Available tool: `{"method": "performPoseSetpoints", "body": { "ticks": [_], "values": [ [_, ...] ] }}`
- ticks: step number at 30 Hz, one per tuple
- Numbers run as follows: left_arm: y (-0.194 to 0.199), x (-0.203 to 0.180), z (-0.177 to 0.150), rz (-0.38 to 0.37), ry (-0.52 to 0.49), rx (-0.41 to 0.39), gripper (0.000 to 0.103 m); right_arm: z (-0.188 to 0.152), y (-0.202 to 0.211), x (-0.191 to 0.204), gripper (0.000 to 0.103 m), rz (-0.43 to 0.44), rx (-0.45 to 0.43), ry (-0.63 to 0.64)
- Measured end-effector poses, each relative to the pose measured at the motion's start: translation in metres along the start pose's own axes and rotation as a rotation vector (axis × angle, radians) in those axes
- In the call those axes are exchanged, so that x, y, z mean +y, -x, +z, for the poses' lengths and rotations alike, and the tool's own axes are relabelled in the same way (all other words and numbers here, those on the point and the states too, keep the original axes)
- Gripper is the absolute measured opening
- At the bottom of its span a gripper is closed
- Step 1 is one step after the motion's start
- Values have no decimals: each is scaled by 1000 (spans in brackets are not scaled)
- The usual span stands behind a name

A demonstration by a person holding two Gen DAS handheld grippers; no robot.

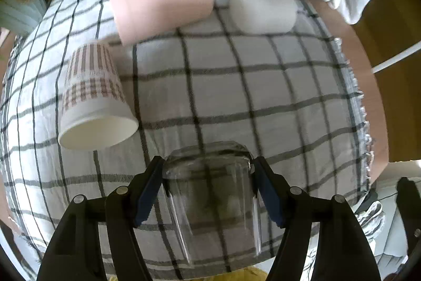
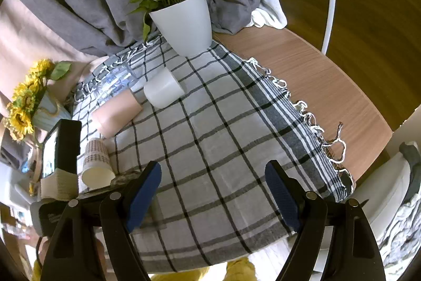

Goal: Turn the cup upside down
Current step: 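Grasp the glass cup with the left tool while the right tool releases it, then lower the glass cup rim-down onto the cloth and open the left tool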

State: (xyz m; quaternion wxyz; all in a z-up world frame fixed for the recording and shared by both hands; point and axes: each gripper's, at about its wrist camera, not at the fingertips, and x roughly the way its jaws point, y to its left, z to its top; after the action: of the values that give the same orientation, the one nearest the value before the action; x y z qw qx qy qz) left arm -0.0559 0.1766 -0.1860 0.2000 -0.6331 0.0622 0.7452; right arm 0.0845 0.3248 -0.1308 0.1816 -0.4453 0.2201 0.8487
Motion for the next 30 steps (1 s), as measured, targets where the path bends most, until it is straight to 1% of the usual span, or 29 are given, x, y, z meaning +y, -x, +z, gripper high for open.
{"method": "performPoseSetpoints", "body": {
  "ticks": [3,6,9,17,19,22,27,30],
  "values": [
    [14,-6,2,-8,-33,-62,68,1,2,-1,81,7,-8,-12],
    [18,-16,9,-11,-63,-102,68,2,5,-2,81,7,-16,-15],
    [19,-21,13,-18,-82,-130,68,3,7,-5,81,8,-24,-23],
    [20,-42,14,9,-155,-212,68,1,13,-17,81,-17,-37,-38],
    [21,-47,15,23,-170,-252,68,2,13,-20,81,-21,-38,-43],
    [21,-55,17,78,-214,-302,68,1,13,-23,81,-34,-41,-42],
    [16,-64,20,106,-250,-324,68,-1,12,-26,81,-46,-36,-40],
    [16,-64,20,108,-251,-322,68,-2,10,-28,81,-56,-30,-40]
  ]
}}
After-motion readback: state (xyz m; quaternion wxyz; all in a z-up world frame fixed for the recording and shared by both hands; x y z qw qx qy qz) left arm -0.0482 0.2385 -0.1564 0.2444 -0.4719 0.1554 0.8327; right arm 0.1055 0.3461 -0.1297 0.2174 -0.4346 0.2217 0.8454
